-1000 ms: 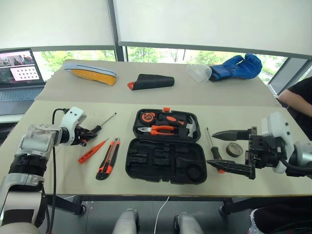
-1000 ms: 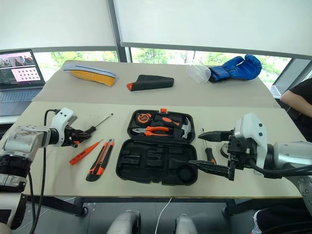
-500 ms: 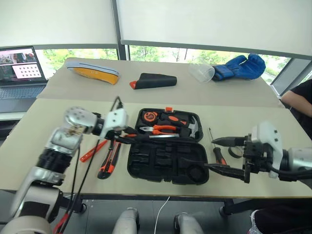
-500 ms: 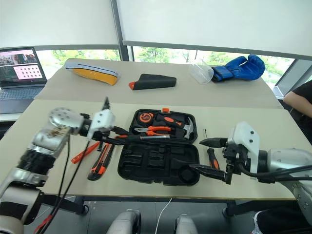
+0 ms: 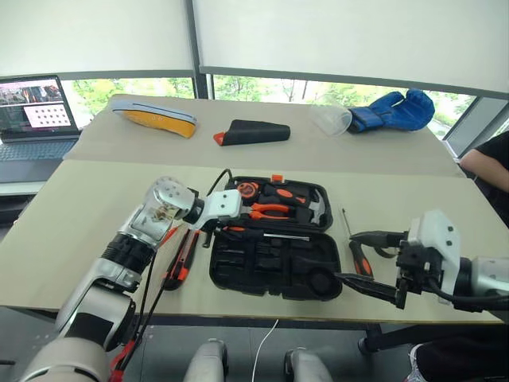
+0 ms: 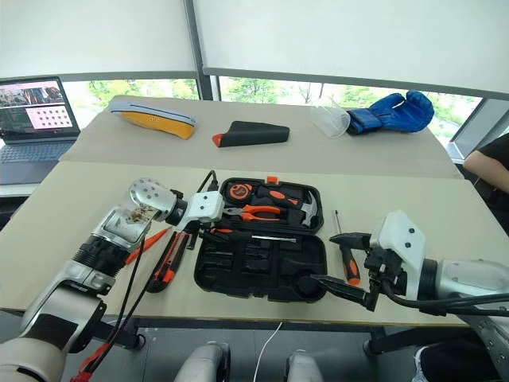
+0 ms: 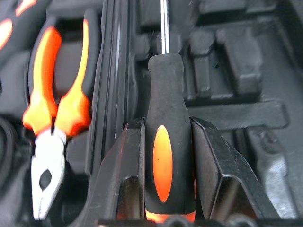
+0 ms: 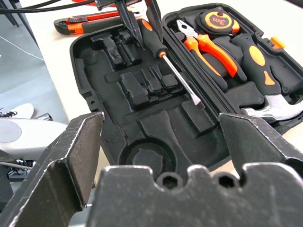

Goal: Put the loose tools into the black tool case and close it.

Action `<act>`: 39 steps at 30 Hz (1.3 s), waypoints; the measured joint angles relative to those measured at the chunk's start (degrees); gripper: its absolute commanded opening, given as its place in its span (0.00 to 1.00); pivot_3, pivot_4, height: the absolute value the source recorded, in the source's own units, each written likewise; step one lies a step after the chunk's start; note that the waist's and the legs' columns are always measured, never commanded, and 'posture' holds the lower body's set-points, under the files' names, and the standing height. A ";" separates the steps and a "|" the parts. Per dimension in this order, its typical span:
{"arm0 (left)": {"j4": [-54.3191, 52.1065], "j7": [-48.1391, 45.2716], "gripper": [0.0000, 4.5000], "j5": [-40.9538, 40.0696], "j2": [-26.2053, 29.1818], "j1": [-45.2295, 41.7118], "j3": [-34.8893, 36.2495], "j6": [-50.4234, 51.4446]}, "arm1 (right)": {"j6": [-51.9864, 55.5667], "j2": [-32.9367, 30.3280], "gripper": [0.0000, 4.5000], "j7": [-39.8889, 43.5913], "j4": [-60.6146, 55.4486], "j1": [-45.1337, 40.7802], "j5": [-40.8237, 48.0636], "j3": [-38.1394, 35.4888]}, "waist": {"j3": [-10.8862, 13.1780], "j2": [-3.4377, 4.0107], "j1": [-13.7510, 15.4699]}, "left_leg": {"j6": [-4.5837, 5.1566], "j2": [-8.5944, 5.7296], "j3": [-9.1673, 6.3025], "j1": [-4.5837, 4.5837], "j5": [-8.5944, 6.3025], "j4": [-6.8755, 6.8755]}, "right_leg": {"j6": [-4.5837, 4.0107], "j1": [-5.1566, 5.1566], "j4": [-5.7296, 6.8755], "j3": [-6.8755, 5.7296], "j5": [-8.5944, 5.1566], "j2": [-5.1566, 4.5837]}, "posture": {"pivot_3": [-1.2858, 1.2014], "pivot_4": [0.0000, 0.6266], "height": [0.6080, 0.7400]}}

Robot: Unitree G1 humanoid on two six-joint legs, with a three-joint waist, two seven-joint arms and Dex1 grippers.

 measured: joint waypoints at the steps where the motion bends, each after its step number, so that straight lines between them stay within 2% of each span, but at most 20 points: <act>1: 0.02 -0.07 0.47 0.01 -0.02 -0.04 0.03 0.05 | 0.00 0.04 1.00 -0.04 -0.11 0.24 0.02 0.00 | 0.00 0.00 0.00 | 0.00 0.00 0.00 0.00 0.00 0.00 | 0.00 0.00 0.00 0.00 0.00 0.00 | 0.52 0.24 1.00; 6: -0.25 -1.51 0.88 -2.02 -0.98 -1.12 1.13 2.80 | 0.00 0.15 1.00 -0.11 -0.37 0.61 0.04 -0.07 | 0.00 0.00 -0.02 | 0.00 0.00 -0.02 0.00 0.00 0.02 | 0.00 0.01 0.01 0.00 0.00 0.00 | 0.52 0.24 1.00; 8: -0.52 -1.65 0.98 -2.77 -1.46 -1.53 1.83 3.85 | -0.01 0.64 1.00 -0.13 -0.37 0.68 0.09 -0.11 | 0.00 0.00 -0.02 | 0.01 0.00 -0.03 0.00 0.00 0.02 | 0.00 0.01 0.01 -0.01 0.00 0.00 | 0.52 0.24 1.00; 15: -1.52 -2.25 0.98 -3.51 -1.84 -2.09 1.87 4.48 | -0.01 1.15 1.00 -0.14 -0.40 0.86 0.09 -0.15 | 0.00 0.00 -0.02 | 0.01 0.00 -0.04 0.00 0.01 0.02 | 0.00 0.02 0.01 -0.01 0.00 0.01 | 0.52 0.24 1.00; 20: 0.08 -2.63 0.98 -1.03 -1.49 -2.08 0.36 -0.23 | -0.01 1.25 1.00 -0.15 -0.43 0.86 0.35 -0.50 | 0.00 0.00 0.00 | 0.01 0.00 -0.03 0.01 0.01 0.02 | 0.00 0.02 0.01 -0.01 0.00 0.00 | 0.52 0.24 1.00; 23: 3.15 -2.47 0.82 0.75 -1.69 -2.13 -0.44 -2.64 | -0.01 1.41 1.00 -0.33 -0.49 0.87 0.56 -0.73 | 0.00 0.00 0.01 | 0.01 0.00 -0.03 0.00 0.01 0.03 | 0.00 0.02 0.01 -0.01 0.00 0.00 | 0.52 0.24 1.00; 27: 5.50 -3.19 0.52 1.86 -2.25 -3.76 -0.78 -4.95 | -0.01 1.76 1.00 -1.12 -0.63 0.91 0.68 -0.97 | 0.00 0.00 0.02 | 0.01 -0.01 -0.05 0.00 0.01 0.04 | 0.00 0.05 -0.01 -0.01 0.00 0.01 | 0.52 0.24 1.00; 30: 7.01 -4.84 0.23 2.98 -2.39 -4.10 -2.23 -6.25 | -0.01 1.81 1.00 -1.37 -0.71 0.92 1.06 -1.56 | 0.00 0.00 0.02 | 0.01 -0.01 -0.05 0.00 0.01 0.04 | 0.00 0.03 0.00 -0.01 0.00 0.01 | 0.52 0.24 1.00; 31: 7.22 -5.10 0.18 3.03 -2.52 -4.10 -2.32 -6.34 | -0.01 1.83 1.00 -1.48 -0.75 0.92 1.10 -1.76 | 0.00 0.00 0.02 | 0.01 0.00 -0.05 0.00 0.01 0.04 | 0.00 0.03 0.01 -0.01 0.01 0.01 | 0.52 0.24 1.00; 39: 7.26 -7.05 0.17 1.74 -3.40 -4.61 -1.65 0.14 | -0.01 1.95 1.00 -2.27 -1.07 0.93 1.13 -1.92 | 0.00 0.00 -0.01 | 0.02 -0.01 -0.06 -0.01 0.01 0.08 | 0.00 0.03 0.05 -0.01 0.01 0.01 | 0.52 0.24 1.00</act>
